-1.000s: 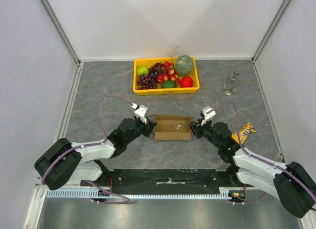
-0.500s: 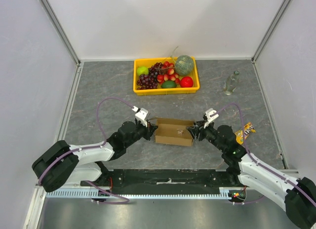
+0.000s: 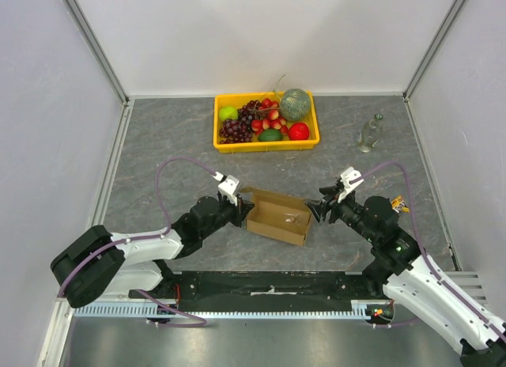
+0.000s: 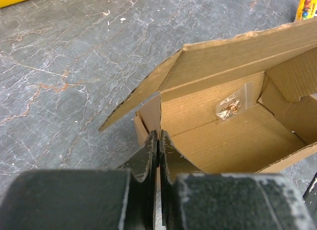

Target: Fold the paper box

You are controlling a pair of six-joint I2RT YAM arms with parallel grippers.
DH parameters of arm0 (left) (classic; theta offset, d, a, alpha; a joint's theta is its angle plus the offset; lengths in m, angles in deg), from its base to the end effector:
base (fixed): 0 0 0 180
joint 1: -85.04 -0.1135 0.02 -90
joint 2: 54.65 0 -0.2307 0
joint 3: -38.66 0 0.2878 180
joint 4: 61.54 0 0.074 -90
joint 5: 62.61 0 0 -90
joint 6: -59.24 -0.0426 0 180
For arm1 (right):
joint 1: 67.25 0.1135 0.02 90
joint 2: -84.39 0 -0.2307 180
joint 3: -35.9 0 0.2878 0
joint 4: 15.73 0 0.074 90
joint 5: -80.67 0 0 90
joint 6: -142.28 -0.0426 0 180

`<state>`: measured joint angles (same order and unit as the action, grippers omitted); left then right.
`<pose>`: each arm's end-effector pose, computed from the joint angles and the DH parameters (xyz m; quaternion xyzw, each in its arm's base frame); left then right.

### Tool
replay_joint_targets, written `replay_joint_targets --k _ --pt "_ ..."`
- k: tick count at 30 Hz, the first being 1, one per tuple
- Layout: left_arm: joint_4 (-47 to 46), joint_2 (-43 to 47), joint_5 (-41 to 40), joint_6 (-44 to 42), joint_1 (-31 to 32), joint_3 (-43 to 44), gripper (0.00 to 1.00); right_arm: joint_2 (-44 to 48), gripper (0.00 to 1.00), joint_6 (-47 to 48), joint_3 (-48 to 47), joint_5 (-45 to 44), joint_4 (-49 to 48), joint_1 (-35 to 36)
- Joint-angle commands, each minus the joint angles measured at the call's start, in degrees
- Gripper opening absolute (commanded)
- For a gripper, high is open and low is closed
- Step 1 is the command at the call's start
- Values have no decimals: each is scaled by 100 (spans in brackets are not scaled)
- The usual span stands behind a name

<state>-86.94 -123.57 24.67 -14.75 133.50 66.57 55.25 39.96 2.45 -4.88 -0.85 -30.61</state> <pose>0.1782 -0.1981 0.1085 0.2087 0.7686 -0.3064 0.5213 0.1745 0.1339 0.2261 -0.1862 0.7462 0.2918 0.5687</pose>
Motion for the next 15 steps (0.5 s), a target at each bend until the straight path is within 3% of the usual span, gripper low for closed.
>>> replay_joint_targets --k 1,10,15 --pt "-36 -15 -141 -28 110 3 4 164 67 282 -636 82 655 27" --pt "-28 -77 -334 -37 251 -6 4 -1196 66 1117 -1488 1417 866 123" --pt "-45 -77 -448 -37 339 -85 4 -1673 66 1022 -1560 1305 595 615"
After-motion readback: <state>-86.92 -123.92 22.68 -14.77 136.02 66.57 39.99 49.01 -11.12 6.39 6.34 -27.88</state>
